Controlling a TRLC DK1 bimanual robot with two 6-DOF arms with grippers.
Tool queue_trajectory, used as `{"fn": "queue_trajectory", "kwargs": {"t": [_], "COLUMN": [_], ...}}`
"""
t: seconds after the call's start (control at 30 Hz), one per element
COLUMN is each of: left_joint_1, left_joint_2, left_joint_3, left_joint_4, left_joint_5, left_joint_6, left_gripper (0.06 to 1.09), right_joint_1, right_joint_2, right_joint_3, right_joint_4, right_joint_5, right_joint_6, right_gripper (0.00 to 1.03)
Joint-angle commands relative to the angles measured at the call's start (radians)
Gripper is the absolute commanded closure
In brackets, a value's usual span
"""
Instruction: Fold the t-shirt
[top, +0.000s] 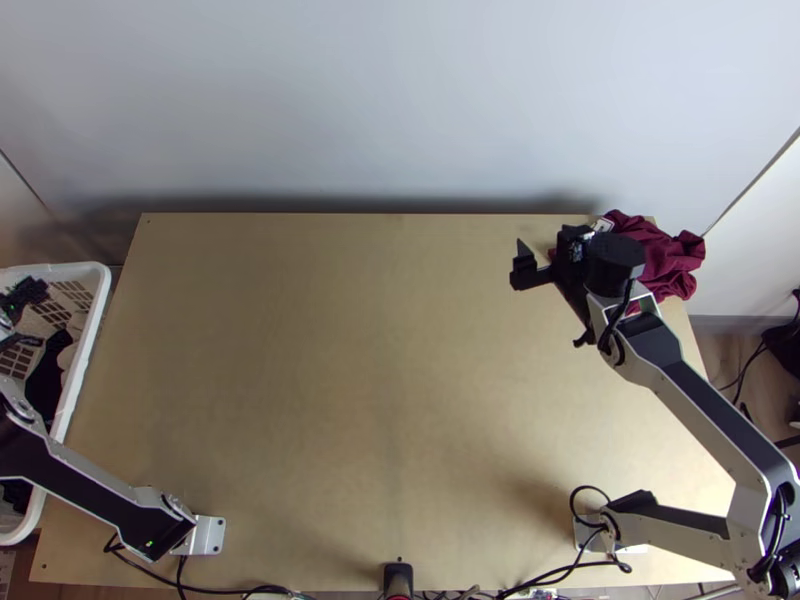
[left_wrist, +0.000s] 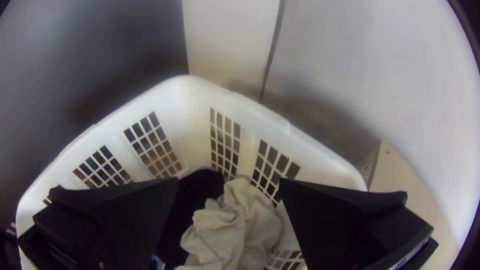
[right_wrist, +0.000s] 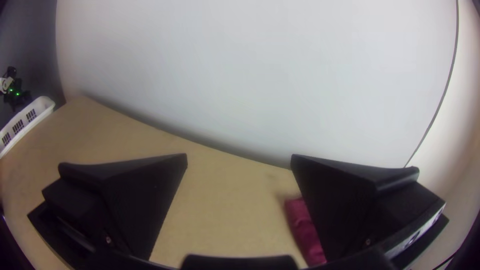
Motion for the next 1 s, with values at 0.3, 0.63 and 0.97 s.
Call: {"fn": "queue_trajectory", "kwargs": {"t": [0.3,0.63,0.97], "left_joint_1": [0.059,0.061,0.061], "left_joint_2": [0.317,0.498,0.645], "left_joint_3": [0.152,0.279,0.339], "left_joint_4": [0.038,-0.017,-0.025], "left_joint_5": [0.009,0.009,0.008], "left_joint_6": [0.022,0.022,0.059], "left_gripper": [0.11,0.11,0.11], "right_joint_1": [0.02,0.02,0.022], "right_joint_2": [-0.035,-0.038,-0.035], "right_joint_3": [-0.011,-0.004,0.005], "right_joint_4": [-0.057,-0.083,-0.083], "right_joint_5": [0.029,0.048,0.052], "right_joint_6": [-0.038,-0.062,-0.065], "right_gripper": [0.06,0.06,0.06]}}
